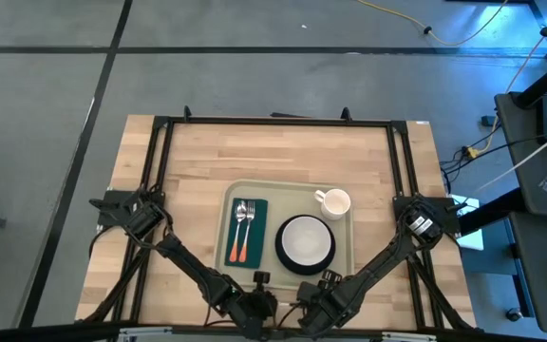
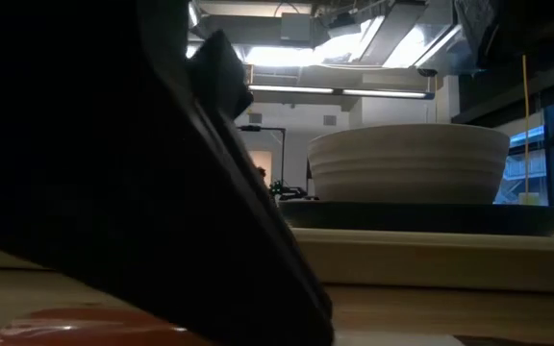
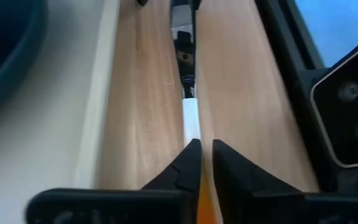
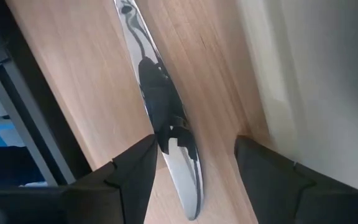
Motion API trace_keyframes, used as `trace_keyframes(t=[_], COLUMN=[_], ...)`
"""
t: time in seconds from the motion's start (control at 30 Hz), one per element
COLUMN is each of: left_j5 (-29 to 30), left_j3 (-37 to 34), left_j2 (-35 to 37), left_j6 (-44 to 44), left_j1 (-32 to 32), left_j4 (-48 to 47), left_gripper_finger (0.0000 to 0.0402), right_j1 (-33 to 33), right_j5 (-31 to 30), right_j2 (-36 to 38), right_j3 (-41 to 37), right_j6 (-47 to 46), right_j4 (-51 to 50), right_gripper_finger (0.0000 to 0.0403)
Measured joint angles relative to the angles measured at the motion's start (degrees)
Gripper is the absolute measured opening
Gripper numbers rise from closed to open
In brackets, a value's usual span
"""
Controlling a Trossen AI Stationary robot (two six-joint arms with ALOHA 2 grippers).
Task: Set up tray
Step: Put the orange knife on the green napkin
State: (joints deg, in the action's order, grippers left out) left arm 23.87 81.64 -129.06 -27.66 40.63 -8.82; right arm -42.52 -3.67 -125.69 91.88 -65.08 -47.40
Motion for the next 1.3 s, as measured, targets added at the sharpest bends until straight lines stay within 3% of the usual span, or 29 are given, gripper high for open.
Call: trace_keyframes(t=[0.1, 0.4, 0.77, 1.07, 1.3], left_j5=[-2.9, -4.3, -5.0, -9.1, -13.6], left_j3=[0.1, 0.1, -0.3, -0.3, 0.1], left_j2=[0.1, 1.2, 4.5, 4.5, 5.0], left_j6=[-1.2, -1.4, -3.6, -5.5, -8.4], left_j1=[-0.4, 0.2, 1.2, 0.7, -0.1], left_j4=[0.4, -2.2, -9.6, -11.7, -17.6], left_gripper_finger=[0.0065, 0.0126, 0.0129, 0.0127, 0.0096], right_j1=[0.0, 0.0, 0.0, 0.0, 0.0], right_j5=[0.3, 0.6, 0.8, 0.7, 0.7], right_j2=[0.0, -0.2, -0.2, -0.2, -0.2], right_j3=[0.0, -0.1, -0.2, -0.2, -0.2], right_j6=[-0.3, -2.1, -2.2, -2.1, -2.0], right_j4=[0.0, 0.0, 0.0, -0.3, -0.5], right_gripper_finger=[0.0222, 0.0222, 0.0216, 0.0175, 0.0142])
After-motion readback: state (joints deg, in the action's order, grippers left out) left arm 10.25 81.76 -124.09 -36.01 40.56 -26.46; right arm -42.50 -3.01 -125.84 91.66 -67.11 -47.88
